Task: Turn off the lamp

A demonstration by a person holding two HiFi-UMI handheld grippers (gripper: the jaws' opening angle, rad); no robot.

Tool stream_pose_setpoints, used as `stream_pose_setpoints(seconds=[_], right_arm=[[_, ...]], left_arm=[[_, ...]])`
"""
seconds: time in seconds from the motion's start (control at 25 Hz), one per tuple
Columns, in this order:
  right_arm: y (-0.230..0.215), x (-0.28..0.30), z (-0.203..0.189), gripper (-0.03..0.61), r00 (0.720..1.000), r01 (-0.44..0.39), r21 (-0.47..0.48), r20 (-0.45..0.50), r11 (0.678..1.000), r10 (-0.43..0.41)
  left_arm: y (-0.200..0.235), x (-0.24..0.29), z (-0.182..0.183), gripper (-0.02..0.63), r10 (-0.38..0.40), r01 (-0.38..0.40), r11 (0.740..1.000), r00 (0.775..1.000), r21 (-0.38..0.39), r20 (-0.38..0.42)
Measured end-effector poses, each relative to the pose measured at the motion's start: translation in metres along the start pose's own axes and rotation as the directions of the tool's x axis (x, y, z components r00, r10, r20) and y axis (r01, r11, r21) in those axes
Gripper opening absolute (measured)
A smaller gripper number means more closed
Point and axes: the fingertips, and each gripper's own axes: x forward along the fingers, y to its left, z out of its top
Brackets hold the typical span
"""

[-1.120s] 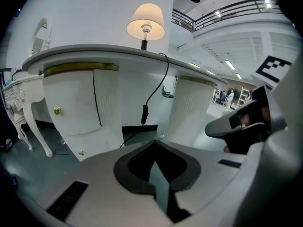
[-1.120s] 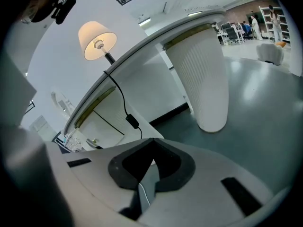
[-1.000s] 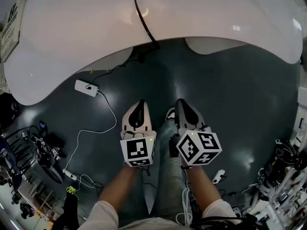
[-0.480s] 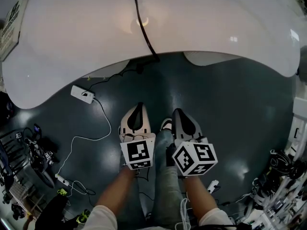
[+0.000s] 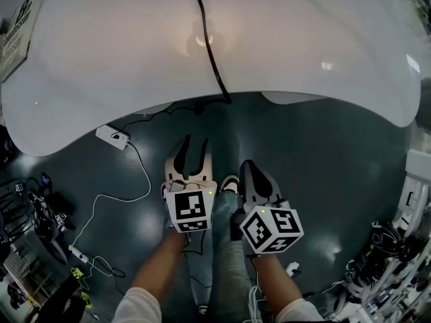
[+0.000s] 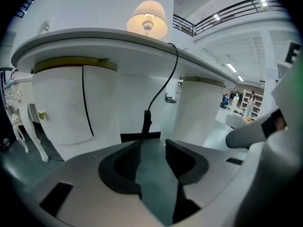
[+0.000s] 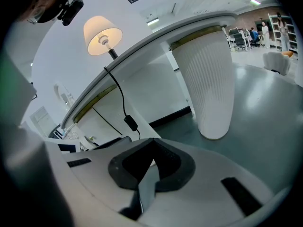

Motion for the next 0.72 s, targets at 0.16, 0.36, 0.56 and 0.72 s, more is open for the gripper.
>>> stream_pose_setpoints(seconds=[0.16,0.36,0.56,0.72], right_arm=[[-0.002,0.006,0.0,-0.002,1.0,0.003,0.001,-0.006,1.0,-0.003],[-0.003,0.012,0.004,-0.002,1.0,0.005,0.002,-0.007,1.0,-0.005],[-0.006,0.014,0.007,-0.002,1.0,0.007,-0.001,-0.011,1.0,-0.007],[-0.011,0.014,0.006,-0.002,1.0,0.013,-0.003,-0.018,1.0,-0.013]], left_arm=[[0.009,0.015,0.003,0.176,0.022,-0.022,1.0,1.0,-0.002,-0.018],[0.014,0.033,0.011,0.176,0.032,-0.032,1.0,0.999,0.0,-0.026],[0.014,0.05,0.019,0.176,0.036,-0.036,0.999,0.999,0.008,-0.028],[0.017,0.056,0.024,0.176,0.052,-0.053,0.999,0.999,-0.012,-0.013]])
